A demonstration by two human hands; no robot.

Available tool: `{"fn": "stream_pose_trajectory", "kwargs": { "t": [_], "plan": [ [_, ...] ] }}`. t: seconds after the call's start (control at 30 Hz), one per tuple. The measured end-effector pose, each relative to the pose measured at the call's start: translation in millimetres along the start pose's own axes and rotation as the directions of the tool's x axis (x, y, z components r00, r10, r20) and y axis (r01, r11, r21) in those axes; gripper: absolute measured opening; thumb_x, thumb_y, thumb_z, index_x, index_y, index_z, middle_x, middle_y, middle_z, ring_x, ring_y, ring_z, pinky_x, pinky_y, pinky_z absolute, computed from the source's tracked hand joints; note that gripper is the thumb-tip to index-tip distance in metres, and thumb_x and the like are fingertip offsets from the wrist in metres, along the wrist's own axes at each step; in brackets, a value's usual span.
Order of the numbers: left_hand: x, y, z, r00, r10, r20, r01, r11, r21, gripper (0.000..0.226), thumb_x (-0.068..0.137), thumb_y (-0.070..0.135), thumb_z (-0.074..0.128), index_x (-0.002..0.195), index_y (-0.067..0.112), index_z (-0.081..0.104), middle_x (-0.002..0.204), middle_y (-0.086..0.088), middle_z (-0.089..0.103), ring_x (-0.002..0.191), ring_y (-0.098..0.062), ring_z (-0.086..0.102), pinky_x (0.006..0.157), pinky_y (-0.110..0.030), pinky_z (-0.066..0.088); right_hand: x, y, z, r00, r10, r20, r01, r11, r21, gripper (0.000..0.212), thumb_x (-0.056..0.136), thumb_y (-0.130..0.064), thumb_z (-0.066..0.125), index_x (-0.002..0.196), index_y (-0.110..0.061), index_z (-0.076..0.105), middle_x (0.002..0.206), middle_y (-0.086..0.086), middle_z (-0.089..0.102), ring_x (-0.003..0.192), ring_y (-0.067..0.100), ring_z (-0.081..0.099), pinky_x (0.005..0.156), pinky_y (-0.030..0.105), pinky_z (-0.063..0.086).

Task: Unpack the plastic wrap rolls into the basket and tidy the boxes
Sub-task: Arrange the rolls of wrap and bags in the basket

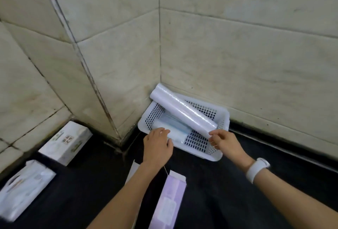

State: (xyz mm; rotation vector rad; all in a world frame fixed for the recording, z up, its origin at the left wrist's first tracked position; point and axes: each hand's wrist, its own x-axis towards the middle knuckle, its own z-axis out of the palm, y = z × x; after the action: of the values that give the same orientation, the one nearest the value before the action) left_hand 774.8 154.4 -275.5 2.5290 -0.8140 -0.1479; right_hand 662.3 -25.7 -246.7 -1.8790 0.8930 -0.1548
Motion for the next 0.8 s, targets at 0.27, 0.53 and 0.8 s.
{"fn": "stream_pose_trajectory", "kwargs": {
  "t": [0.27,0.53,0.8],
  "plan": [
    [51,-10,32,0.999,0.003,0.047,-0.007,0.998,0.064,0.038,0.092,0.024,0.042,0.128,0.015,0.05,0.137,-0.004,0.048,0.128,-0.02,0.038,0.108,-0.039,0.026,93,9,28,0.939,-0.313,0.139,0.328,0.701,-0.634,0.053,0.087,-0.038,0.051,0.131,-0.011,0.038,0.128,0.014,0.049,0.115,0.031,0.046,0.096,0.045,0.042],
    [68,-28,40,0.994,0.085,-0.068,-0.084,0.996,0.014,0.03,0.087,0.014,0.054,0.116,0.01,0.059,0.123,-0.008,0.057,0.116,-0.026,0.049,0.098,-0.041,0.033,128,19,46,0.91,-0.376,0.178,0.394,0.643,-0.657,0.055,0.084,-0.041,0.052,0.127,-0.01,0.037,0.12,0.01,0.045,0.109,0.025,0.039,0.094,0.04,0.036],
    [134,-5,52,0.948,0.318,0.019,-0.313,0.917,0.246,0.047,0.09,0.01,0.044,0.136,0.014,0.039,0.149,-0.006,0.034,0.139,-0.021,0.025,0.108,-0.041,0.023,128,-3,1,0.856,-0.517,-0.017,0.44,0.746,-0.5,0.052,0.077,-0.021,0.067,0.12,0.0,0.046,0.109,0.018,0.05,0.1,0.029,0.045,0.081,0.028,0.032]
  ]
}}
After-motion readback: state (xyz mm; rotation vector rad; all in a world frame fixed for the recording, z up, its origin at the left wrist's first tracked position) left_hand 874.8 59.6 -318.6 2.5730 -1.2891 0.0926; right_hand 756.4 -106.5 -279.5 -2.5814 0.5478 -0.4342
